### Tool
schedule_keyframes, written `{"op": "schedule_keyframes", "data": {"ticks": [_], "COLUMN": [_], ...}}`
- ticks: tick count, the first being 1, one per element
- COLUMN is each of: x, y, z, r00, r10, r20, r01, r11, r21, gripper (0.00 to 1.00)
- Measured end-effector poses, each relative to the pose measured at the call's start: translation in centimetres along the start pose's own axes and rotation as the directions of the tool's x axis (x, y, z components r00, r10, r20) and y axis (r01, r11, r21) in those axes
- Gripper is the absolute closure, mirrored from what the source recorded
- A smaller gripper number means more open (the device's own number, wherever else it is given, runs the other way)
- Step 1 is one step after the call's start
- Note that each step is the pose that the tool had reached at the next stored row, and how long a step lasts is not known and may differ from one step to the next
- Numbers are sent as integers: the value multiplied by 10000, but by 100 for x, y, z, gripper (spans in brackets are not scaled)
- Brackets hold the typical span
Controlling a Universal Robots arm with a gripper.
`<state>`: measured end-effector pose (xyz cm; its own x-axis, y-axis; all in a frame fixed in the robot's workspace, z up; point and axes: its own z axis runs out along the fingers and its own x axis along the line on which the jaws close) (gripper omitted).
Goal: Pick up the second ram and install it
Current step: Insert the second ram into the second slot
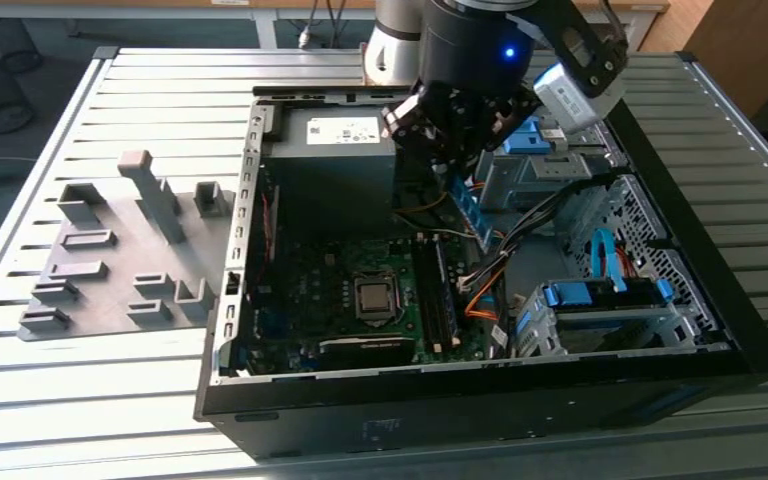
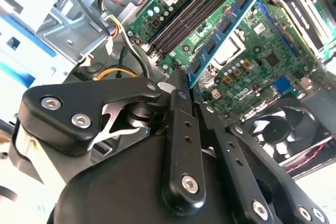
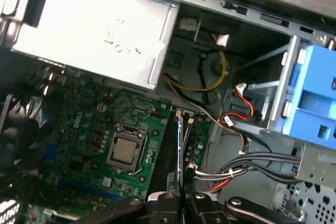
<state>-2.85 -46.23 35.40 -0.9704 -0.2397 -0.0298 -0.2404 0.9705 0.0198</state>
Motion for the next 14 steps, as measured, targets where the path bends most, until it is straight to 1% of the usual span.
{"op": "schedule_keyframes", "data": {"ticks": [4,8,12,14], "x": [0,0,1,1], "y": [0,0,0,0], "z": [4,11,24,30], "r00": [9983,9951,9893,9852], "r10": [577,984,1456,1712], "r20": [12,22,33,39], "r01": [-577,-984,-1456,-1712], "r11": [9983,9951,9893,9852], "r21": [16,26,40,48], "gripper": [86,86,86,86]}}
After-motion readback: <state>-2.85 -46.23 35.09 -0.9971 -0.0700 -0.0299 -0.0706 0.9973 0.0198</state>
